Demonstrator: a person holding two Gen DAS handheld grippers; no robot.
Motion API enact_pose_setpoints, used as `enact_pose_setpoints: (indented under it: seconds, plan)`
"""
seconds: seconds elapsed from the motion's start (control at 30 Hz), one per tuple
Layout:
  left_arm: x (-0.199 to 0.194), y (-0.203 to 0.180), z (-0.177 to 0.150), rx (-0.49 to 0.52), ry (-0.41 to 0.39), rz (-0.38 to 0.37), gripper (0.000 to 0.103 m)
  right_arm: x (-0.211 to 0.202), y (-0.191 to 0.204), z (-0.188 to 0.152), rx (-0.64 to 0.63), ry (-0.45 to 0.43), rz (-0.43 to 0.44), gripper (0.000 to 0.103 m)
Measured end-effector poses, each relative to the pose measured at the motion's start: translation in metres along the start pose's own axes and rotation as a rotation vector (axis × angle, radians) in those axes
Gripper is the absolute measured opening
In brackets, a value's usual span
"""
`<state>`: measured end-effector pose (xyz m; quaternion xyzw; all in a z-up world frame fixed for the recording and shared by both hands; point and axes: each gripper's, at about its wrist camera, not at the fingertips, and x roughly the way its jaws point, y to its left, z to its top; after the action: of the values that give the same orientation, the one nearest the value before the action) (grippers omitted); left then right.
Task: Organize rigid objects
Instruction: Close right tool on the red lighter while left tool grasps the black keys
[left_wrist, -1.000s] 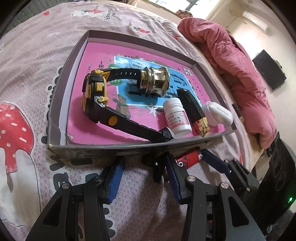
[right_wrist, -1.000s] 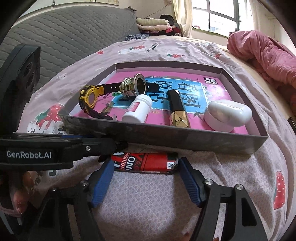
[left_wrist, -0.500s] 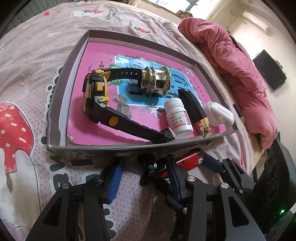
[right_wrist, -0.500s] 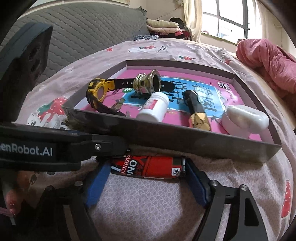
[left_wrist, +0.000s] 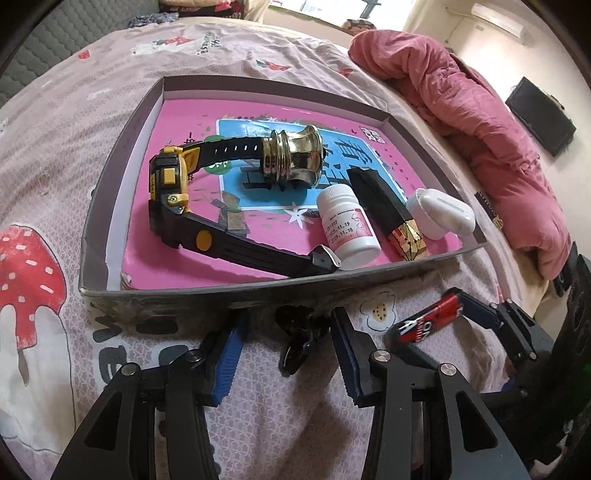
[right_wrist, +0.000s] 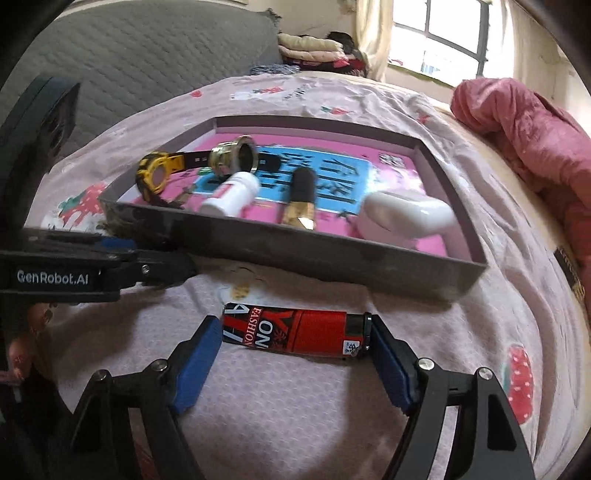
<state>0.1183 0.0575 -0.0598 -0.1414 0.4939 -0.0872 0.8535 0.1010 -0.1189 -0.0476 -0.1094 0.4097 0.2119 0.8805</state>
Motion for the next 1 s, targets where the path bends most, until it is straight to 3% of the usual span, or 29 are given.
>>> enact_pose_setpoints:
  seconds: [0.13, 0.23, 0.47, 0.5, 0.57, 0.6, 0.63, 0.67, 0.87, 1.0]
  plan:
    - [0.002, -0.005, -0.001, 0.003, -0.014, 0.023, 0.046, -0.001, -0.005, -0.001, 0.015, 0.0, -0.013, 0.078]
    - [0.001, -0.001, -0.001, -0.038, -0.025, 0.009, 0.035, -0.002, -0.008, 0.0, 0.024, -0.001, -0.02, 0.078]
    - [-0.004, -0.002, -0.006, -0.054, -0.041, 0.001, 0.032, -0.004, -0.015, -0.001, 0.045, 0.005, -0.023, 0.078]
    - [-0.006, 0.0, -0.006, -0.069, -0.042, -0.01, 0.031, -0.005, -0.016, -0.001, 0.046, 0.004, -0.024, 0.076]
    - [-0.009, 0.004, -0.007, -0.087, -0.048, -0.017, 0.029, -0.008, -0.018, -0.001, 0.051, -0.007, -0.032, 0.058]
    - [-0.013, 0.004, -0.008, -0.089, -0.054, -0.013, 0.028, -0.01, -0.021, 0.0, 0.058, -0.014, -0.026, 0.057]
    - [-0.015, 0.003, -0.01, -0.087, -0.055, -0.011, 0.02, -0.01, -0.021, 0.0, 0.059, -0.013, -0.022, 0.056]
    - [-0.016, 0.002, -0.011, -0.083, -0.055, -0.009, 0.02, -0.011, -0.022, 0.0, 0.059, -0.016, -0.02, 0.055]
    - [-0.02, -0.002, -0.019, -0.067, -0.045, 0.0, 0.02, -0.007, -0.028, -0.002, 0.106, -0.004, 0.013, 0.056]
    - [-0.019, 0.0, -0.021, -0.08, -0.045, -0.004, 0.02, 0.001, -0.031, -0.004, 0.129, 0.014, 0.06, 0.071]
